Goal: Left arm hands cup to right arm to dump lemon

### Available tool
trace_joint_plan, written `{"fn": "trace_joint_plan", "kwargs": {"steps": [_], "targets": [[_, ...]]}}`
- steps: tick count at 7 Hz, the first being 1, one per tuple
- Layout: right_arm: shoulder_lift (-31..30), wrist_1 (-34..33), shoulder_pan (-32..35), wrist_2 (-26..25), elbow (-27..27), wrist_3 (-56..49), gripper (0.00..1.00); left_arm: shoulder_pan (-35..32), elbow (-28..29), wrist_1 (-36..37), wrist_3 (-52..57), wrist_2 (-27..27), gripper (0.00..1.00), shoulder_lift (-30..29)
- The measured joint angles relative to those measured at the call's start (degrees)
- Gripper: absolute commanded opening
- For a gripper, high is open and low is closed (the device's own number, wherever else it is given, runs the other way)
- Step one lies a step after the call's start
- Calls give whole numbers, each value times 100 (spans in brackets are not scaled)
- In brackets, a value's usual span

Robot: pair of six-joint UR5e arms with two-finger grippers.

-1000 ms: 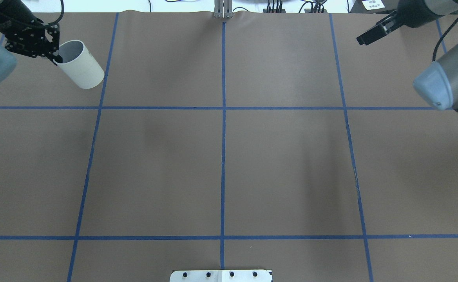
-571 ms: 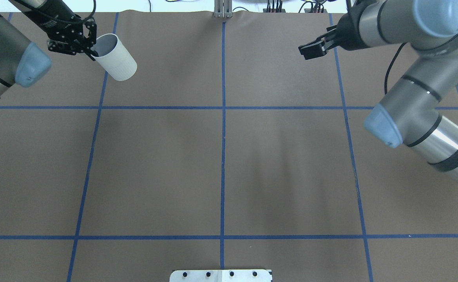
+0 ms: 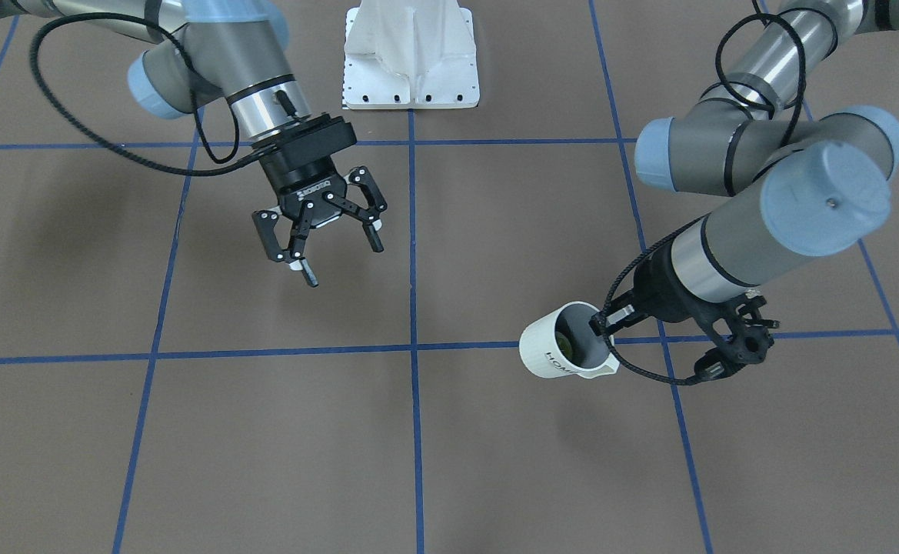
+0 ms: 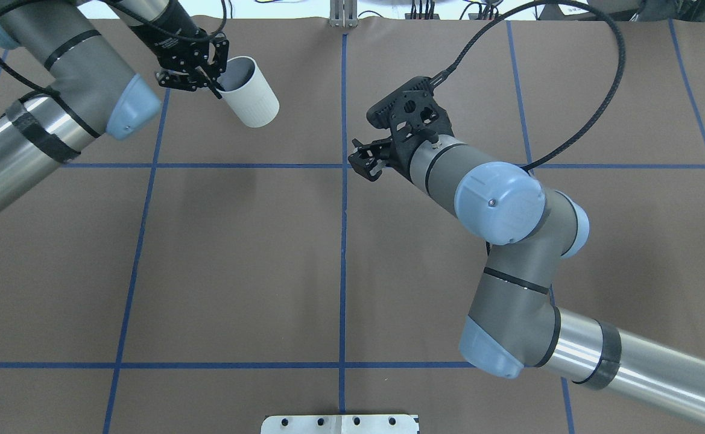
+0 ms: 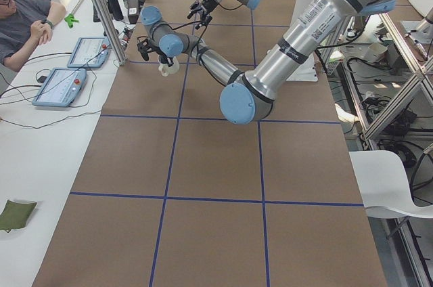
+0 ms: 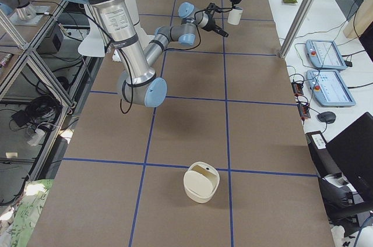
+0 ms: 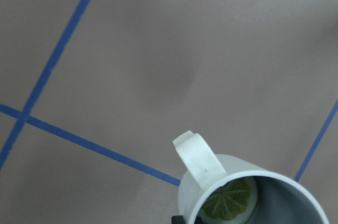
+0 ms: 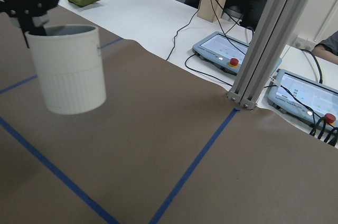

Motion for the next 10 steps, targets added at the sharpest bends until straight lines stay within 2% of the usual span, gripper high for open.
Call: {"fn": "trace_joint_plan", "kwargs": {"steps": [2,5,10], "targets": [[112,-28,-220,-302,-110,-48,100,264,154,-17,-288,-1,0,-454],[361,-38,-416,-734,-504,-81,100,439,188,-181,-348,-44,0,-706],[370,-19,-435,-788,-545,-116,100,673,165,-214,-337,-60,0,-801]]}}
